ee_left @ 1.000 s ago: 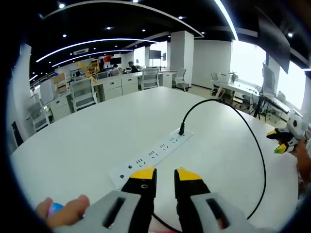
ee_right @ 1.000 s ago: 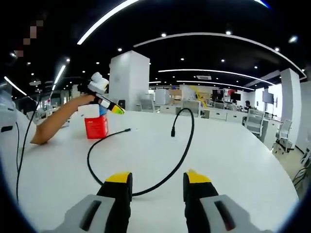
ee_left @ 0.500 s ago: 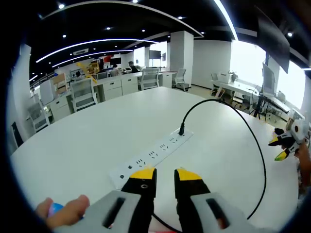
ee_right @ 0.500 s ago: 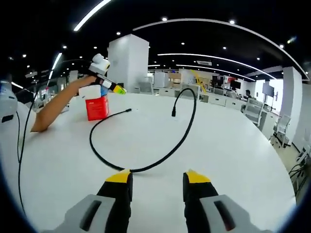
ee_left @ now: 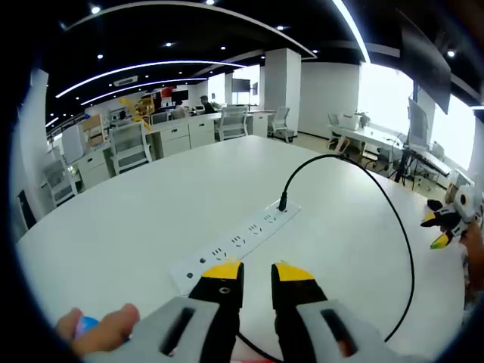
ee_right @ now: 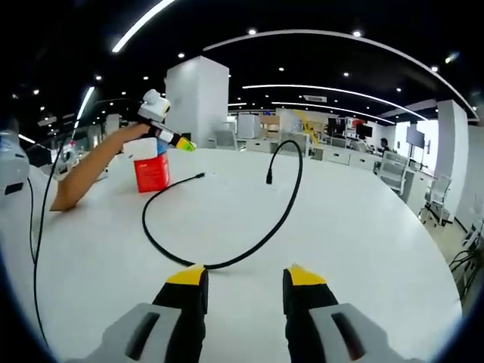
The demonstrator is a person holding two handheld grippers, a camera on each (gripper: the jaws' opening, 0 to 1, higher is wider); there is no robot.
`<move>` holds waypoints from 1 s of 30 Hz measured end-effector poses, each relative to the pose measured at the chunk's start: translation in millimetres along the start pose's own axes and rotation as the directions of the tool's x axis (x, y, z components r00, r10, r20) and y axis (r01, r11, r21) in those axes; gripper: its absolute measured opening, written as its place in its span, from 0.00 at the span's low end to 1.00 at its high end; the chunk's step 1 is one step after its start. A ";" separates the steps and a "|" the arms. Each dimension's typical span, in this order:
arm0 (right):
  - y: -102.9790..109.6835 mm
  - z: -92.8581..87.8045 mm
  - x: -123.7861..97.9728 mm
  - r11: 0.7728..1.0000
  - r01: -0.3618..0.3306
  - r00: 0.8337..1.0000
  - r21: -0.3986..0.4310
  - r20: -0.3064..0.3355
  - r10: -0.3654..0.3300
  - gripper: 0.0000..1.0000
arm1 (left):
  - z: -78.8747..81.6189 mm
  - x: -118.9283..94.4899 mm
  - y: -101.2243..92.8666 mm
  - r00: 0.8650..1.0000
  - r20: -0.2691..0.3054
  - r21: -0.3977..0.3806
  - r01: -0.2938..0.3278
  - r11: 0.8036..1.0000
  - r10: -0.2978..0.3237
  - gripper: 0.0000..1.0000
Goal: Find the data cable on the table. Grasp the USB connector end of the cable and insert it into the USB port on the table
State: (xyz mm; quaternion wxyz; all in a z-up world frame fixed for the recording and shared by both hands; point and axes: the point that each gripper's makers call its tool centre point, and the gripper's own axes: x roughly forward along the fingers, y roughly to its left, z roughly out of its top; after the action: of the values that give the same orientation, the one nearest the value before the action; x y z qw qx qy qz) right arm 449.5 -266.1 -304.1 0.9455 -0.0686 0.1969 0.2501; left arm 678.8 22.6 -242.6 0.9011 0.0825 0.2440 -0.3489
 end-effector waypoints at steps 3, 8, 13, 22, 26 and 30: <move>-1.4 -0.2 -2.0 1.000 0.002 1.000 0.000 0.001 -0.002 0.40 | 0.2 0.1 0.0 1.000 0.001 0.000 0.000 1.000 0.000 0.16; -4.3 -0.6 -5.2 1.000 0.009 1.000 0.000 0.003 -0.009 0.39 | 0.4 0.7 -0.1 1.000 0.000 0.000 0.000 1.000 0.000 0.16; -6.5 -0.2 -7.0 1.000 0.013 1.000 0.000 0.008 -0.013 0.40 | 0.7 0.9 -0.5 1.000 0.000 0.000 -0.001 1.000 0.001 0.16; -8.2 -4.5 -7.3 1.000 0.018 1.000 0.007 0.001 -0.018 0.40 | 1.7 1.4 -0.2 1.000 0.000 0.000 0.000 1.000 0.000 0.16; -8.9 -4.6 -8.4 1.000 0.022 1.000 0.006 0.002 -0.022 0.40 | 1.5 1.2 -0.9 1.000 0.000 0.000 0.000 1.000 0.000 0.16; -9.7 -3.3 -10.2 1.000 0.025 1.000 0.005 0.006 -0.025 0.40 | 1.7 1.4 -0.9 1.000 0.000 0.000 0.000 1.000 0.000 0.16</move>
State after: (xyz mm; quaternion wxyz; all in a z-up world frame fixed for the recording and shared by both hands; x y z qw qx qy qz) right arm 445.1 -279.7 -302.7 0.9493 -0.0678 0.1940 0.2379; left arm 679.8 20.6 -241.8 0.9011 0.0826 0.2438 -0.3490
